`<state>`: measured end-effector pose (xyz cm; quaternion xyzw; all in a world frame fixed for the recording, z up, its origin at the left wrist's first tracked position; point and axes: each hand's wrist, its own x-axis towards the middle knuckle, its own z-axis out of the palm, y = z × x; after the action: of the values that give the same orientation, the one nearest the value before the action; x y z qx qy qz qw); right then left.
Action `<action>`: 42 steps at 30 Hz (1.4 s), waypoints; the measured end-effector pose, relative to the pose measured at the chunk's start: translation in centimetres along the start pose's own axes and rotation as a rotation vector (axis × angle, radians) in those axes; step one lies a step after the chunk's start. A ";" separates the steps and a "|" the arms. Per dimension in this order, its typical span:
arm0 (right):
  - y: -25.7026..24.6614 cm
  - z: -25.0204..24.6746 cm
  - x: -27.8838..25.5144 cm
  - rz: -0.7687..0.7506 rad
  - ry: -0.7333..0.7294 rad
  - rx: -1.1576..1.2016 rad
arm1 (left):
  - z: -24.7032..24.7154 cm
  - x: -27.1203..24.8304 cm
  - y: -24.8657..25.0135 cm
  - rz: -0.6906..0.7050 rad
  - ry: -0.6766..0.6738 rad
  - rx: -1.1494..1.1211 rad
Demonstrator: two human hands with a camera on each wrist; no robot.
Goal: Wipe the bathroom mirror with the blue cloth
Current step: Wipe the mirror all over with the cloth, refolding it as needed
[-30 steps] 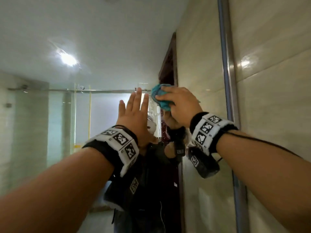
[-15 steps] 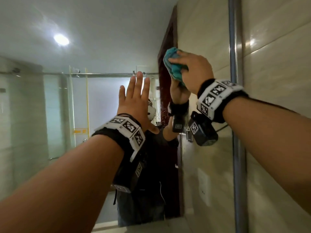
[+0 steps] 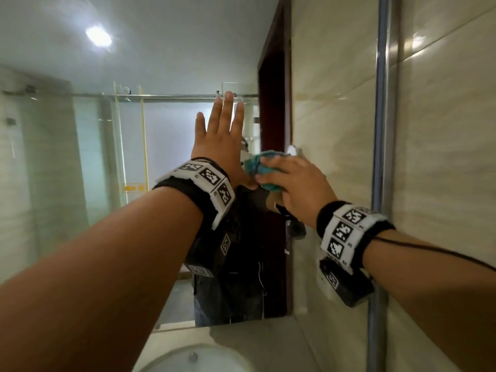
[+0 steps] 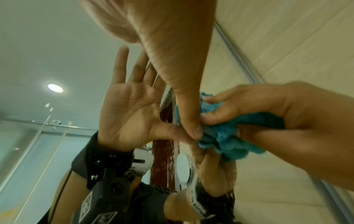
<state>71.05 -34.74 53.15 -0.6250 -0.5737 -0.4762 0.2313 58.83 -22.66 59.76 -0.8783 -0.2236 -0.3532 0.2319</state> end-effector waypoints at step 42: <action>-0.9 0.7 -4.7 -0.004 -0.104 -0.052 | 3.8 -3.1 1.8 0.014 0.024 0.018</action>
<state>70.93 -36.24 48.53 -0.6535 -0.5737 -0.4583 0.1839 59.78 -22.64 54.64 -0.8734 -0.2176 -0.3601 0.2451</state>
